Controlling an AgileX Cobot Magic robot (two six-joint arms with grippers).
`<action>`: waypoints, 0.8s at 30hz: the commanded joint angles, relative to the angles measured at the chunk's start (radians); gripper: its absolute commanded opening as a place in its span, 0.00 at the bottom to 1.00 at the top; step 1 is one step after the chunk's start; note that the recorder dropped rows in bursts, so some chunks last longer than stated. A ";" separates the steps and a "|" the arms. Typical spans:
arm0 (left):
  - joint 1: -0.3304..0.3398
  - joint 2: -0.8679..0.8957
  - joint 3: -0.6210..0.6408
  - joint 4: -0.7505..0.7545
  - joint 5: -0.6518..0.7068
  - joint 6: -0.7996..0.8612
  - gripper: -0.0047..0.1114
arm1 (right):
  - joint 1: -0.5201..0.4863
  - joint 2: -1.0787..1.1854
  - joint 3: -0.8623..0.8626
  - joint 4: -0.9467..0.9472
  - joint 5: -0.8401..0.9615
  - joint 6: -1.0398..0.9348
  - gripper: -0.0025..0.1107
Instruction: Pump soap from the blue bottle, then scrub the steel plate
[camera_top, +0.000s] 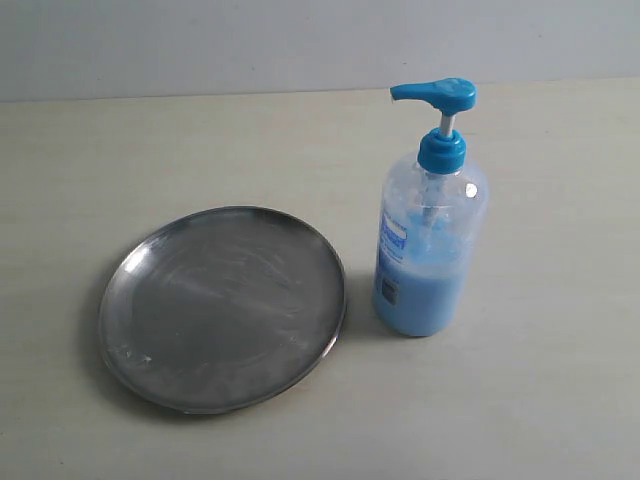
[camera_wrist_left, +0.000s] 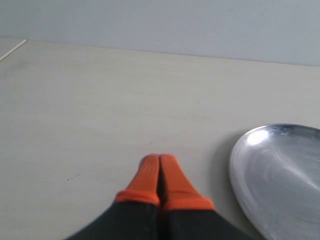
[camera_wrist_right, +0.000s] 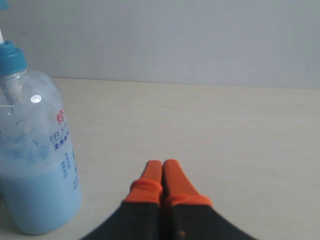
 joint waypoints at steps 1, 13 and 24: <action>0.002 -0.007 0.000 -0.003 -0.011 -0.003 0.04 | -0.004 -0.007 0.005 -0.006 -0.004 0.000 0.02; 0.002 -0.007 0.000 -0.003 -0.011 -0.003 0.04 | -0.004 0.019 0.005 -0.006 0.001 0.000 0.02; 0.002 -0.007 0.000 -0.003 -0.011 -0.003 0.04 | -0.004 0.118 -0.101 -0.006 -0.005 0.000 0.02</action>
